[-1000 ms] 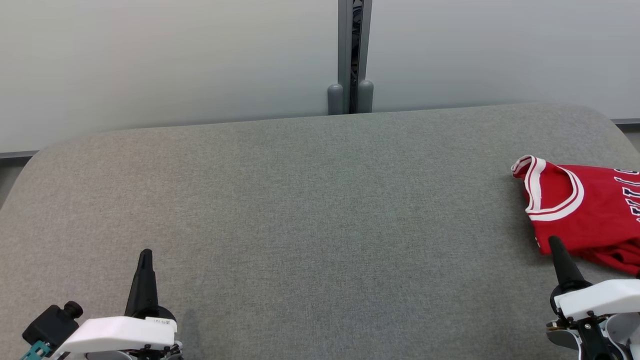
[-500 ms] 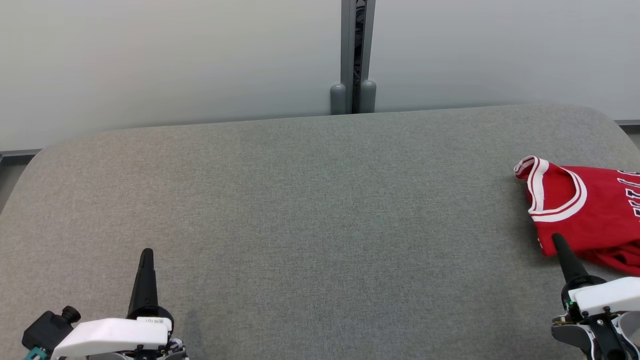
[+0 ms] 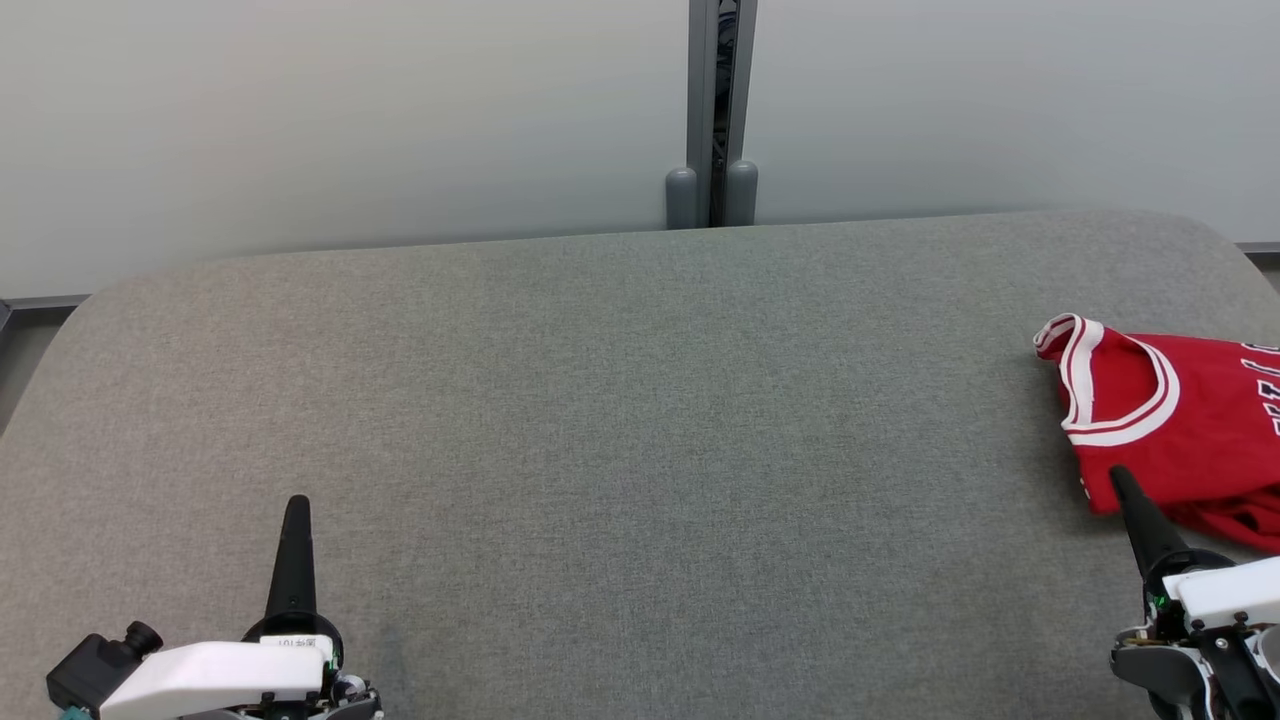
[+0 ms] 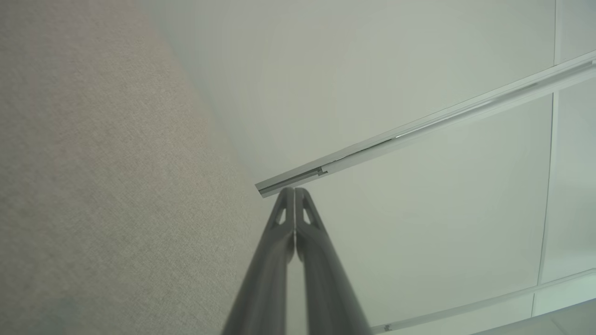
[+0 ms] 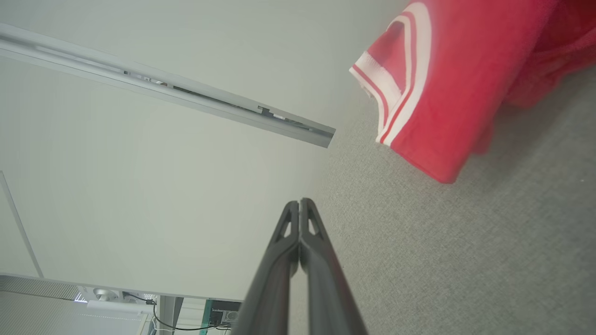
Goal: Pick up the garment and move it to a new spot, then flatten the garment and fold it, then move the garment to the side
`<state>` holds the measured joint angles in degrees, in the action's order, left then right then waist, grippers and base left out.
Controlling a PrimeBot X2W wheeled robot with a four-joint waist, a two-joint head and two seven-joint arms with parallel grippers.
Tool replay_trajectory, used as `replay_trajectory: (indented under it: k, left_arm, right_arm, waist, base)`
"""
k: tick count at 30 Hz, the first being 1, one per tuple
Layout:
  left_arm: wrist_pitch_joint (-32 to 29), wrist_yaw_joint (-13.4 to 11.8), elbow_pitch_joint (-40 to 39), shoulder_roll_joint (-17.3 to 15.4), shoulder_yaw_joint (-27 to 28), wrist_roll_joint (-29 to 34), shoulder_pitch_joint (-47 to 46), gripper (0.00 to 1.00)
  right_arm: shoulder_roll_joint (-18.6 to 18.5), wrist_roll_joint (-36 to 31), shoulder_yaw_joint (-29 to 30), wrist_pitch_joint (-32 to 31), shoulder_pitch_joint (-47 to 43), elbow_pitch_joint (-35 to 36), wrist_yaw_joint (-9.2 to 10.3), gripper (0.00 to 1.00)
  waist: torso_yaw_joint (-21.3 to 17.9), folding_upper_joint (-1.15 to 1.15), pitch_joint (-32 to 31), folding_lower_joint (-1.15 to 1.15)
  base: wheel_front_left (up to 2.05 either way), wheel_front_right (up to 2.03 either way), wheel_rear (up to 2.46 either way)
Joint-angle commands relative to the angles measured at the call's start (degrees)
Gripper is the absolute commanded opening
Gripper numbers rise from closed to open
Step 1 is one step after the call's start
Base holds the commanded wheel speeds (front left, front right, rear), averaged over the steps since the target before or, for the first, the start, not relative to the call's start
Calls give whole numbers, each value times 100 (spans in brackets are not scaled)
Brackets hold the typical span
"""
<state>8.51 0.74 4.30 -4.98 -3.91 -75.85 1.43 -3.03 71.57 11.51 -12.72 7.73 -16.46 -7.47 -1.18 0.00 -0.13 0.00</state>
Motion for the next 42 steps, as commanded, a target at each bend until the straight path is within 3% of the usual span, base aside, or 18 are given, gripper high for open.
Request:
replay_trajectory:
  k: [1,42]
  left_arm:
    - [-20,61,-84,-13,44,-155,13,0]
    - [-196,249,-471,210,170,-1707,199,0]
  right_arm:
    - [-22,168,56,-66,127,21,-4,0]
    - [7,1891,443,-725,179,-48,-9,0]
  waist:
    - [5,0,0,0]
    - [113,0,4,0]
  base:
    - [0,0,0]
    - [0,0,0]
